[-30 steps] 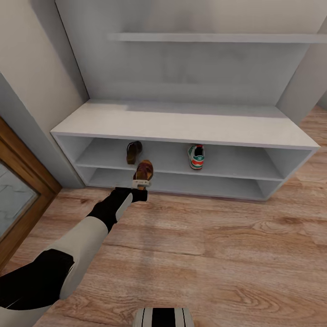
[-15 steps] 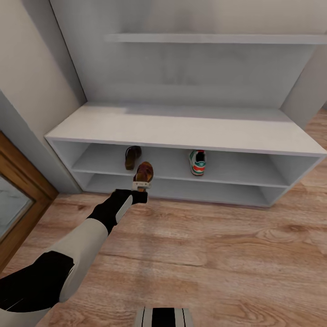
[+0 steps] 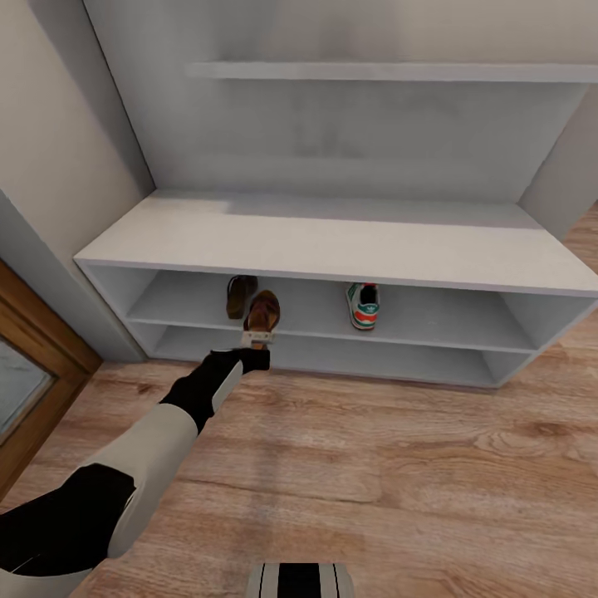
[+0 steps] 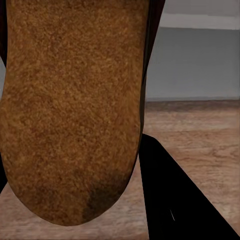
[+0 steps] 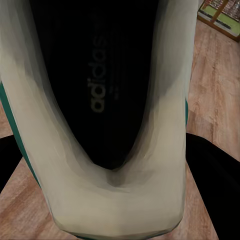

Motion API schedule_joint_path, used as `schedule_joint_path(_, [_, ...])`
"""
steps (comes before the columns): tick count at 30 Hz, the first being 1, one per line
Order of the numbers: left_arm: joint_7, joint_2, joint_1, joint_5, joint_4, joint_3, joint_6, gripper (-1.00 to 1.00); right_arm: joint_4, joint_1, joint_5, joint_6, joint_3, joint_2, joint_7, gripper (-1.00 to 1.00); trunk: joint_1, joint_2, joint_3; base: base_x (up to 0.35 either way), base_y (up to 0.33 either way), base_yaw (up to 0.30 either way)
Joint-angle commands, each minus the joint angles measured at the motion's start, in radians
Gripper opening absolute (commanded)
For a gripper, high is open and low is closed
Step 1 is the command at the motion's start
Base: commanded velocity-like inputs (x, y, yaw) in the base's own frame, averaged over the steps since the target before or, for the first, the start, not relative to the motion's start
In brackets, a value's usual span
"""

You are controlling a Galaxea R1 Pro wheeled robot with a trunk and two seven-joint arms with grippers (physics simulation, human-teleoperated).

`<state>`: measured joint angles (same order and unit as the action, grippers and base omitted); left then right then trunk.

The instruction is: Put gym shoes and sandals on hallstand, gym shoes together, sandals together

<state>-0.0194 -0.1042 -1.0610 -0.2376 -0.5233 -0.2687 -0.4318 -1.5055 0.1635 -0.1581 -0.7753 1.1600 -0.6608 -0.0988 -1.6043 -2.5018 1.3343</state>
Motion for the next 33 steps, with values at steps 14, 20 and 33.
schedule_joint_path(14, [-0.003,0.001,0.001,-0.004,-0.001,-0.004,-0.01,-1.0,-0.001,0.001,-0.01,-0.004,0.0,0.0,-0.01,-1.0,0.0,0.0,0.001,0.169,0.0,0.0])
schedule_joint_path(20, [-0.002,0.001,0.002,-0.004,0.0,-0.005,-0.011,-1.0,-0.001,0.001,-0.011,-0.004,0.0,0.0,-0.01,-1.0,0.0,0.0,0.001,0.019,0.0,0.0])
schedule_joint_path(33, [-0.001,0.002,0.06,0.0,0.002,-0.007,-0.01,-1.0,-0.001,0.001,-0.011,-0.004,0.001,0.0,-0.01,-1.0,0.0,0.0,0.001,0.0,0.0,0.0])
